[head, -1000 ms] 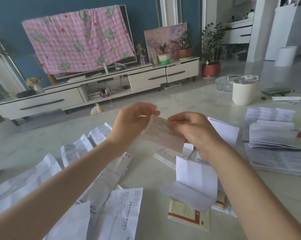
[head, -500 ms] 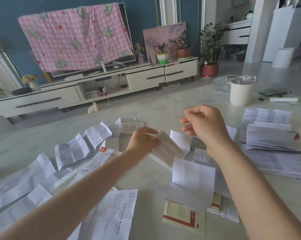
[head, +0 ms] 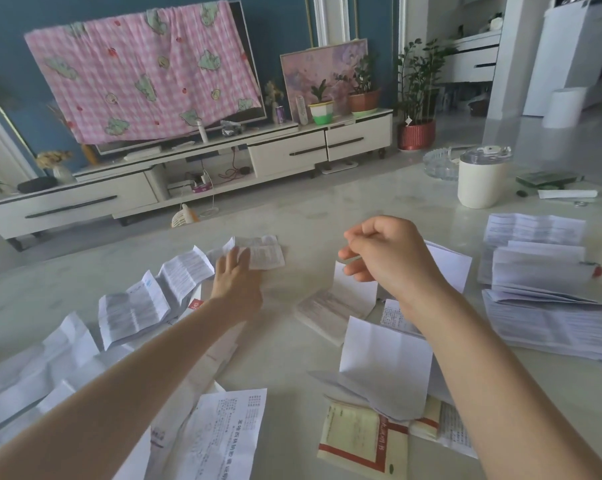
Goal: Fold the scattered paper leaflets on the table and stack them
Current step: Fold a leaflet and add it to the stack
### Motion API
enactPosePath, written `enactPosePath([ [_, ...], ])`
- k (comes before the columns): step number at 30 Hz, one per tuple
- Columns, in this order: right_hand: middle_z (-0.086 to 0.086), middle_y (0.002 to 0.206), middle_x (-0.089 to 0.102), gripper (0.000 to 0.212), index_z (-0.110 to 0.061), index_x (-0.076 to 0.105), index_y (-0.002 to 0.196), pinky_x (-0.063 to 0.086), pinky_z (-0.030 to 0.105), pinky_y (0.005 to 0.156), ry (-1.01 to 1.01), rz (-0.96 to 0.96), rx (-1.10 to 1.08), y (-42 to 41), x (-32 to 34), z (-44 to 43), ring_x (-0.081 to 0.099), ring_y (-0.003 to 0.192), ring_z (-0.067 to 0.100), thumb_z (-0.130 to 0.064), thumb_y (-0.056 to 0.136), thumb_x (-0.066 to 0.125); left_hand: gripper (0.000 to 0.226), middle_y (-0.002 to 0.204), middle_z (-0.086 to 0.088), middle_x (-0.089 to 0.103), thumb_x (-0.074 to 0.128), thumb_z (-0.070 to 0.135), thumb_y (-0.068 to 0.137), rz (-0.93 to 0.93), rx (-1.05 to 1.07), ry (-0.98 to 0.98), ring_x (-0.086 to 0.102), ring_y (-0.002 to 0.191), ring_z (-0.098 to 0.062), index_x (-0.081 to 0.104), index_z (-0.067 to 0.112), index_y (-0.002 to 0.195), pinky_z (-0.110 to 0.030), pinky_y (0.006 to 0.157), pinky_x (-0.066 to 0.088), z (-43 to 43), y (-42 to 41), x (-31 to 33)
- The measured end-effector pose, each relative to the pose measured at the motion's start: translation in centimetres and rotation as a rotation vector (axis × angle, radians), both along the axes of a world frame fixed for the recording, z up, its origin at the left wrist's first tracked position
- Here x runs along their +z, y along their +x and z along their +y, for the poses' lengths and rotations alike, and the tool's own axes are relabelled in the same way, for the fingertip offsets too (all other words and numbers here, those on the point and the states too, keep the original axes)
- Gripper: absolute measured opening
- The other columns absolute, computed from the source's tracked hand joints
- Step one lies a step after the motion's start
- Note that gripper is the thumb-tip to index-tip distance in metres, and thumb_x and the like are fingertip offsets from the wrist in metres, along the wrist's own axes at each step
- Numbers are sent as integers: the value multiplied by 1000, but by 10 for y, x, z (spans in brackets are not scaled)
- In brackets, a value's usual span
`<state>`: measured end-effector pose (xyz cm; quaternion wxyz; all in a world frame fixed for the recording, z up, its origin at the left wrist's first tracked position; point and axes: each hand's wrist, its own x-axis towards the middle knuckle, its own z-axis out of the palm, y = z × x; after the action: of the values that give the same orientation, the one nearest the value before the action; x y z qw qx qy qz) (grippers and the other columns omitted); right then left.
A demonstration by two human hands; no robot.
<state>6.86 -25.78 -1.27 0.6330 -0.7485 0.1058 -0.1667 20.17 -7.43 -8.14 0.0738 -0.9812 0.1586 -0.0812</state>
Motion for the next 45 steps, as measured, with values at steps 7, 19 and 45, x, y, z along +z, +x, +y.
enactPosePath([
  [7, 4, 76, 67, 12, -9, 61, 91, 52, 28, 61, 14, 0, 9, 6, 4, -2, 59, 59, 17, -10, 92, 48, 37, 150, -10, 20, 33, 27, 97, 42, 121, 117, 8, 141, -29, 51, 18, 128, -45, 115, 0, -5, 21, -4],
  [19, -1, 103, 61, 30, -18, 54, 118, 48, 31, 80, -10, 2, -69, 1, 6, -5, 58, 91, 16, -21, 88, 59, 24, 86, 11, 62, 56, 1, 84, -280, -25, -1382, 54, 73, -3, 64, 23, 81, -12, 70, 46, -14, -52, 95],
  [45, 7, 78, 70, 33, -7, 69, 86, 48, 18, 54, 173, 34, 368, -24, 13, -7, 61, 66, 16, -7, 89, 37, 22, 100, -16, 71, 69, 9, 76, 682, -47, -1196, 67, 88, -25, 68, 6, 98, -39, 87, 54, 22, -105, 101],
])
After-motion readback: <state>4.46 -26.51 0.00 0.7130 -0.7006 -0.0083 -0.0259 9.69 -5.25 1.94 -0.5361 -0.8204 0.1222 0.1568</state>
